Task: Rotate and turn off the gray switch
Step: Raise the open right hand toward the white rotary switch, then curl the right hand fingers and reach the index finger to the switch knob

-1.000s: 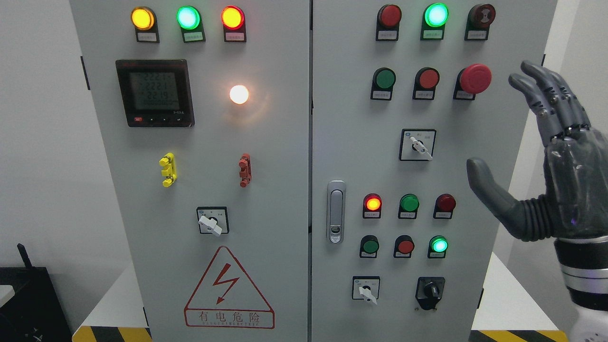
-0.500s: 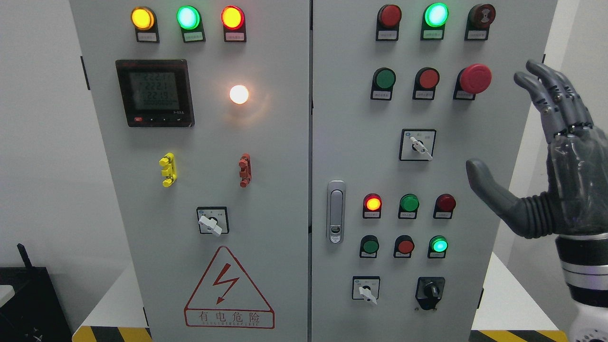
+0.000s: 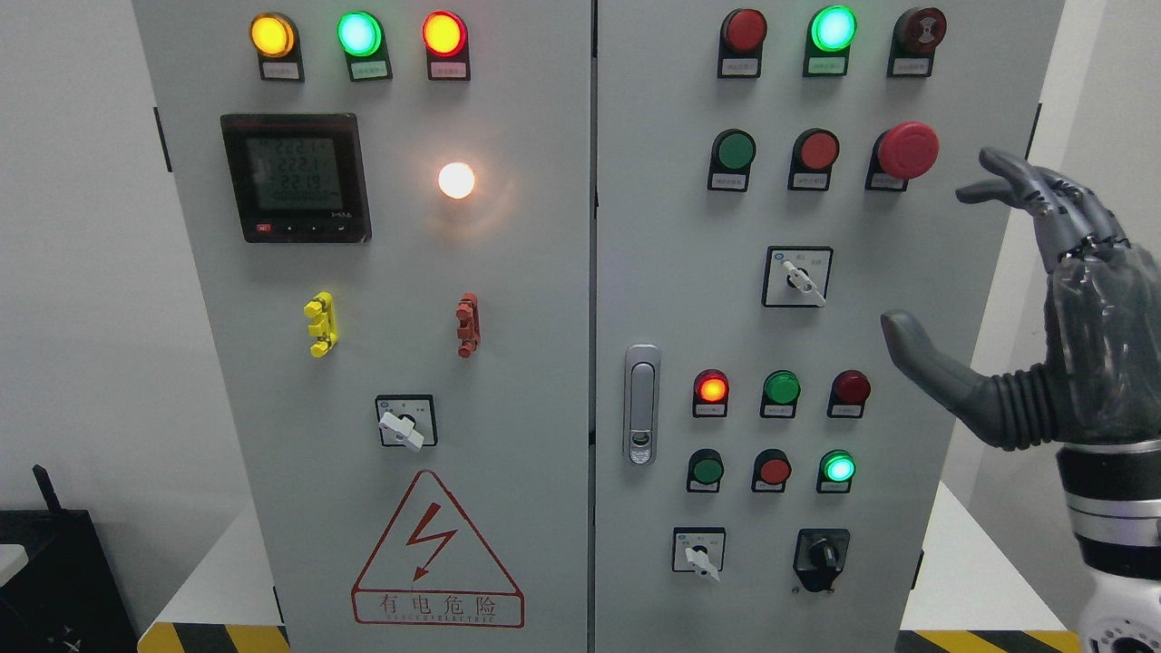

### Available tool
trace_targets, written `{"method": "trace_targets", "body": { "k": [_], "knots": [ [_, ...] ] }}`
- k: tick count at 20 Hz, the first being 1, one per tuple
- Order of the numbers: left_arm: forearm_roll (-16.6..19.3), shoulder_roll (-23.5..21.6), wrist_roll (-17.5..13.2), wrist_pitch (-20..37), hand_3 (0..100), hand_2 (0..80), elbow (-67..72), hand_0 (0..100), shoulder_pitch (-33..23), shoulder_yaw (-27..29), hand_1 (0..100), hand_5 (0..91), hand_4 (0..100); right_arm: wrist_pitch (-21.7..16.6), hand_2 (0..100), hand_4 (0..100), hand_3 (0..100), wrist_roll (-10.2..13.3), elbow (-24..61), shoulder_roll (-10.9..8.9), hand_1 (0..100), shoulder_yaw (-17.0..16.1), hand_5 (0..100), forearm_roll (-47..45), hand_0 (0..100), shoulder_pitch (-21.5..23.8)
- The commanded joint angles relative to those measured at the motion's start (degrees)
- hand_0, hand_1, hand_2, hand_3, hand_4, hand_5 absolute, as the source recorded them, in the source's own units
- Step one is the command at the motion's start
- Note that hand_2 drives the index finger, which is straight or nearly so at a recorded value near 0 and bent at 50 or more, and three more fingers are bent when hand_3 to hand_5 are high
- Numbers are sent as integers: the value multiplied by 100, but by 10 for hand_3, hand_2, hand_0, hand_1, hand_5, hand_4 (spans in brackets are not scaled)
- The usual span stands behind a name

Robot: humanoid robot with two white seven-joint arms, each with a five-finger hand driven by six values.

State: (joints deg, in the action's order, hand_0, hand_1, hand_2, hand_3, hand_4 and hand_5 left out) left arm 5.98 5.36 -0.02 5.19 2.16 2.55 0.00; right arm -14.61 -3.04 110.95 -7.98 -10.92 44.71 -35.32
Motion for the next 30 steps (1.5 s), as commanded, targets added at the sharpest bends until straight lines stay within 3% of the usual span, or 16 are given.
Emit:
{"method": "trace_targets", "body": {
  "k": [1,2,6,11,15,20,23,30],
  "knots": [
    [0,0,2,0,0,0,-5,120,0,185,389,0,0,11,258,682,666,180,-415,77,342,19,853,152,146,-10],
    [0,1,2,0,0,0,4,120,0,185,389,0,0,11,280,726,704,181,-451,78,338,28,905,161,154,-10],
    [0,-8,2,0,0,0,-5,120,0,185,389,0,0,54,346,761,777,181,-644,147,333,89,953,179,165,-10],
    [0,1,2,0,0,0,4,120,0,185,389,0,0,696,417,769,814,189,-654,183,281,353,958,328,192,-54],
    [0,1,2,0,0,0,4,120,0,185,389,0,0,1082,459,769,814,225,-662,201,195,388,963,345,118,-159],
    [0,0,2,0,0,0,4,120,0,185,389,0,0,1258,493,774,823,216,-662,227,218,511,964,354,58,-169],
    [0,1,2,0,0,0,-5,120,0,185,389,0,0,1496,506,779,833,198,-653,358,238,617,968,468,43,-169],
    [0,1,2,0,0,0,-5,120,0,185,389,0,0,1514,484,807,847,216,-618,701,293,766,984,715,15,-204]
  ]
}}
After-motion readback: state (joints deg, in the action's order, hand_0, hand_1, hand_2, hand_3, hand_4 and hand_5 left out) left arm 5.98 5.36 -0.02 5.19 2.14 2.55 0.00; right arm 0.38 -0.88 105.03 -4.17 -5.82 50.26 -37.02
